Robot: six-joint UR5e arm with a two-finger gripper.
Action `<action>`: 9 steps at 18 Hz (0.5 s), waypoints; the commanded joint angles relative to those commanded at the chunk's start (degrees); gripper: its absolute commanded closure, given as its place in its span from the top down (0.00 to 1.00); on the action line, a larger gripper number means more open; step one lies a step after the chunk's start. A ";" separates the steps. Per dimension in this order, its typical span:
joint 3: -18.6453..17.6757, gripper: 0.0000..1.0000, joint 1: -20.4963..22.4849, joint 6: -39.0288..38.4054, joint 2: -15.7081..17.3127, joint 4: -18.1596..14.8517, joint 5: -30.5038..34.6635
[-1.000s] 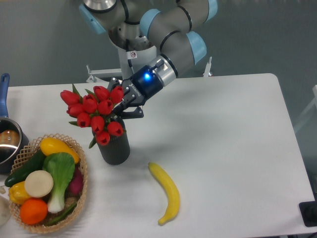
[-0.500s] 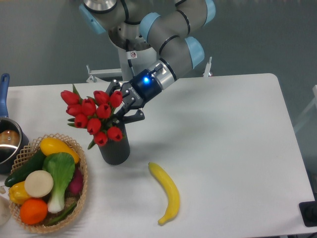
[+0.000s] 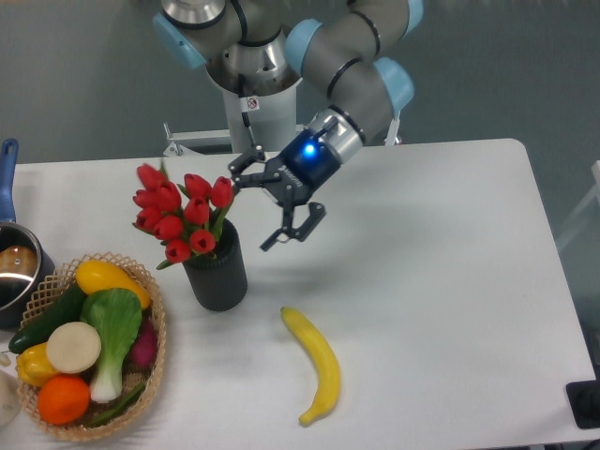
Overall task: Insert the flowers into the vase
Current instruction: 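Open the gripper, release the tulips, and raise it away from the vase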
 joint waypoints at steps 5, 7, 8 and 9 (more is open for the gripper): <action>3.68 1.00 4.66 -0.44 1.94 -0.09 7.19; 6.23 1.00 6.15 -0.79 1.59 -0.18 11.41; 7.55 1.00 6.68 -0.88 1.16 -0.18 13.09; 9.04 1.00 6.86 -0.88 0.63 -0.35 15.36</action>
